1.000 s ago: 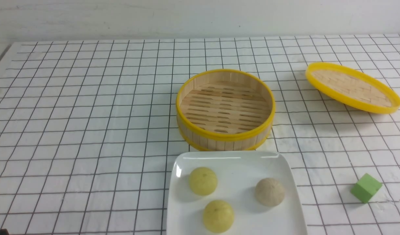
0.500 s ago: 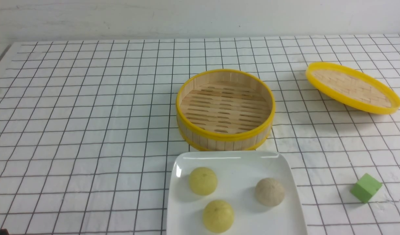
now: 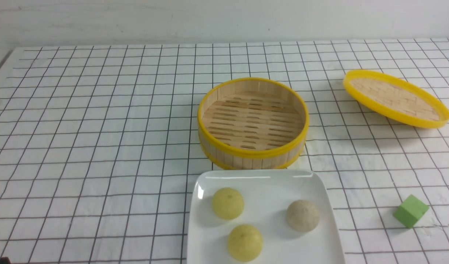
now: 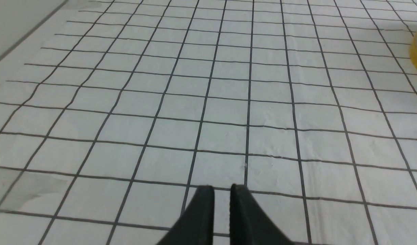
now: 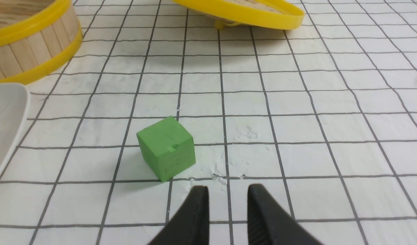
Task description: Put the steamed buns into the plate on the white-black tablecloth.
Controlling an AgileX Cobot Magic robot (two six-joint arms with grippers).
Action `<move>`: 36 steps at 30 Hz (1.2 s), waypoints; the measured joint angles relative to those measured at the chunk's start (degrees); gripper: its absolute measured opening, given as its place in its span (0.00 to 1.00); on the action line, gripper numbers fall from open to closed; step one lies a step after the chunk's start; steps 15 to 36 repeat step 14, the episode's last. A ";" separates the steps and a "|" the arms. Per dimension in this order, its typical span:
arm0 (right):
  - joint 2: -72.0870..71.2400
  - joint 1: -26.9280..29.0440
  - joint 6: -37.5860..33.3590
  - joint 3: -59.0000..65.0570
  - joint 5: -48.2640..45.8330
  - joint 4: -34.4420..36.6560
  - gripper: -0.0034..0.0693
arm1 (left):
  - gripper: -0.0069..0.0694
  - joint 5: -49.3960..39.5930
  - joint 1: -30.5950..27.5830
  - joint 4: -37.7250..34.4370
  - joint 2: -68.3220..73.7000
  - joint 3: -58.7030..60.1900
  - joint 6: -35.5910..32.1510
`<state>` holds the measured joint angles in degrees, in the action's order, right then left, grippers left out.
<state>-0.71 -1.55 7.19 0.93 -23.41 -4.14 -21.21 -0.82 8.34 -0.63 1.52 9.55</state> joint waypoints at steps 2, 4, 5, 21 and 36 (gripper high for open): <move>0.00 0.00 0.00 0.00 0.00 0.00 0.31 | 0.23 0.00 0.00 0.00 0.00 0.00 0.00; 0.00 0.00 0.00 0.00 0.00 0.00 0.32 | 0.24 0.00 0.00 0.01 0.00 0.00 0.00; 0.00 0.00 0.00 0.00 0.00 0.00 0.32 | 0.24 0.00 0.00 0.01 0.00 0.00 0.00; 0.00 0.00 0.00 0.00 0.00 0.00 0.34 | 0.26 0.00 0.00 0.01 0.00 0.00 0.00; 0.00 0.00 0.00 0.00 0.00 0.00 0.34 | 0.26 0.00 0.00 0.01 0.00 0.00 0.00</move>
